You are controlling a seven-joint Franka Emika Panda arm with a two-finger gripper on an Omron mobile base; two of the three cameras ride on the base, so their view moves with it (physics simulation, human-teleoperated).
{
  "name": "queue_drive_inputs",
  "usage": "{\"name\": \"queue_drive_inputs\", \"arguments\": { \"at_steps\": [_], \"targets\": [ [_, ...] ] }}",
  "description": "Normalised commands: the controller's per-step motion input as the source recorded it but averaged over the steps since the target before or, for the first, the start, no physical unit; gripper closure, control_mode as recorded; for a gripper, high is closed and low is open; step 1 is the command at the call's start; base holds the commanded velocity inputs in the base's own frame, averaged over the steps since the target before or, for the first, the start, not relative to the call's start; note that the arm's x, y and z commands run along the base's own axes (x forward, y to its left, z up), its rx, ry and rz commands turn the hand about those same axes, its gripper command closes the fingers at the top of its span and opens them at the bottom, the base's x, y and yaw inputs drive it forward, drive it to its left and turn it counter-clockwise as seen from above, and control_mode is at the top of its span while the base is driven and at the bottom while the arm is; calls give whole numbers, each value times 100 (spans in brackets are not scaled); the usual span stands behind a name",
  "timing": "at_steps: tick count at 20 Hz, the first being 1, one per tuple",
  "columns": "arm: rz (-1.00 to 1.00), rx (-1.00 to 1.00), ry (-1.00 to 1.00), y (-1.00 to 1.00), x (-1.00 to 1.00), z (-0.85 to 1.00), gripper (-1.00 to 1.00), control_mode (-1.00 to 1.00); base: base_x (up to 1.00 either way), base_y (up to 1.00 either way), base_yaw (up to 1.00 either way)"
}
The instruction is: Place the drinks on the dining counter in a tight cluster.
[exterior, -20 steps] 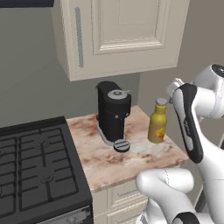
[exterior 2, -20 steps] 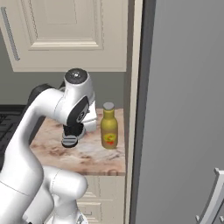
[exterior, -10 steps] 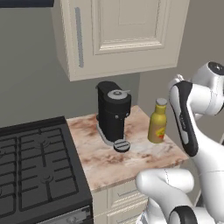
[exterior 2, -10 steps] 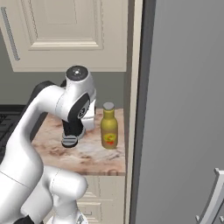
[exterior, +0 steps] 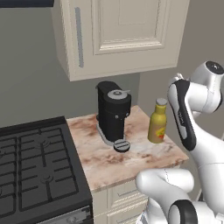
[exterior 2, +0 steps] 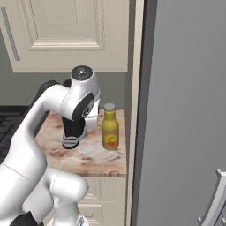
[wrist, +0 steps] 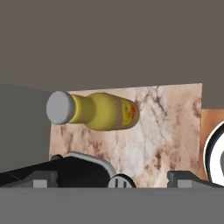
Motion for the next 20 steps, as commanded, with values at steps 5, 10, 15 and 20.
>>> {"name": "queue_drive_inputs", "arguments": {
  "at_steps": [5, 10, 15, 20],
  "targets": [
    [1, 4, 0, -7, 25, -3, -100, -100, 0, 0, 0],
    [0, 1, 0, -1, 26, -12, -100, -100, 0, 0, 0],
    [0, 0, 0, 0, 21, -17, -100, -100, 0, 0, 0],
    [0, 0, 0, 0, 20, -19, -100, -100, 0, 0, 0]
  ]
}}
